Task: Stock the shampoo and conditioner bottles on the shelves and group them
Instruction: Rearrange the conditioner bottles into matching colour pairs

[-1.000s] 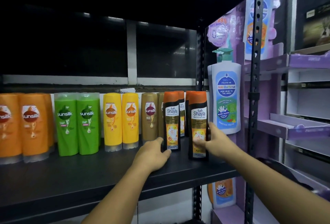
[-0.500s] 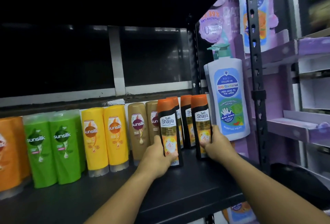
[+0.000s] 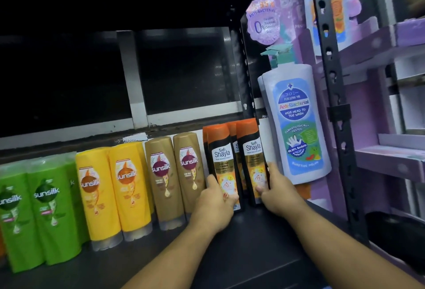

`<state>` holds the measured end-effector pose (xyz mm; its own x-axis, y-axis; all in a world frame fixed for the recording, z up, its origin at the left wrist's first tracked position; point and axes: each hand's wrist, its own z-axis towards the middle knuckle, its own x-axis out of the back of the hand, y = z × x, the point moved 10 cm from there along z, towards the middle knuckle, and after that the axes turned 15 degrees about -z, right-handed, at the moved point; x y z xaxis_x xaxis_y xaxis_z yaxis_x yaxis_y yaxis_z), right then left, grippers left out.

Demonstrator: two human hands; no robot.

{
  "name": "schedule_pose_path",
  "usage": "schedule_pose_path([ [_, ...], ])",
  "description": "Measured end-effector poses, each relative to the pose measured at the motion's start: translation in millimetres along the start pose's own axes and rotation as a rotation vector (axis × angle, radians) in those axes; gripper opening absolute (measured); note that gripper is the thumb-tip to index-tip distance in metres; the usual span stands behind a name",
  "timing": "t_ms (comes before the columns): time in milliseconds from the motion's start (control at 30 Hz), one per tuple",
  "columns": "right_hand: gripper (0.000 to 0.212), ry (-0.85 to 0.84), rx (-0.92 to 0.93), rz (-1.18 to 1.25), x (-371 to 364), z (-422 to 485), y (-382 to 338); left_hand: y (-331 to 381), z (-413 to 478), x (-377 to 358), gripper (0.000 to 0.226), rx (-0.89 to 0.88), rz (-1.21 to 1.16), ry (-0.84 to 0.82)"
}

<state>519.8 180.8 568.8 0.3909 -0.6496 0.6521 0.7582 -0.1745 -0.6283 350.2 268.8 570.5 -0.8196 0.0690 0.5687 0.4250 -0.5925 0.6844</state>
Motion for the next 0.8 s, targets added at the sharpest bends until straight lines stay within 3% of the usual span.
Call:
schedule_pose_path([
  [200,0.046,-0.058,0.037,0.009,-5.1,0.2,-0.8,3.9,3.5,-6.3,0.082,-0.035,-0.05,0.038],
  [633,0.057,-0.042,0.091,0.038,-11.2,8.1,-1.3,9.2,1.8,-2.3,0.091,-0.113,0.034,0.089],
  [800,0.057,-0.039,0.098,0.028,-12.0,8.9,-1.5,10.2,0.6,-3.2,0.104,-0.109,0.079,0.085],
])
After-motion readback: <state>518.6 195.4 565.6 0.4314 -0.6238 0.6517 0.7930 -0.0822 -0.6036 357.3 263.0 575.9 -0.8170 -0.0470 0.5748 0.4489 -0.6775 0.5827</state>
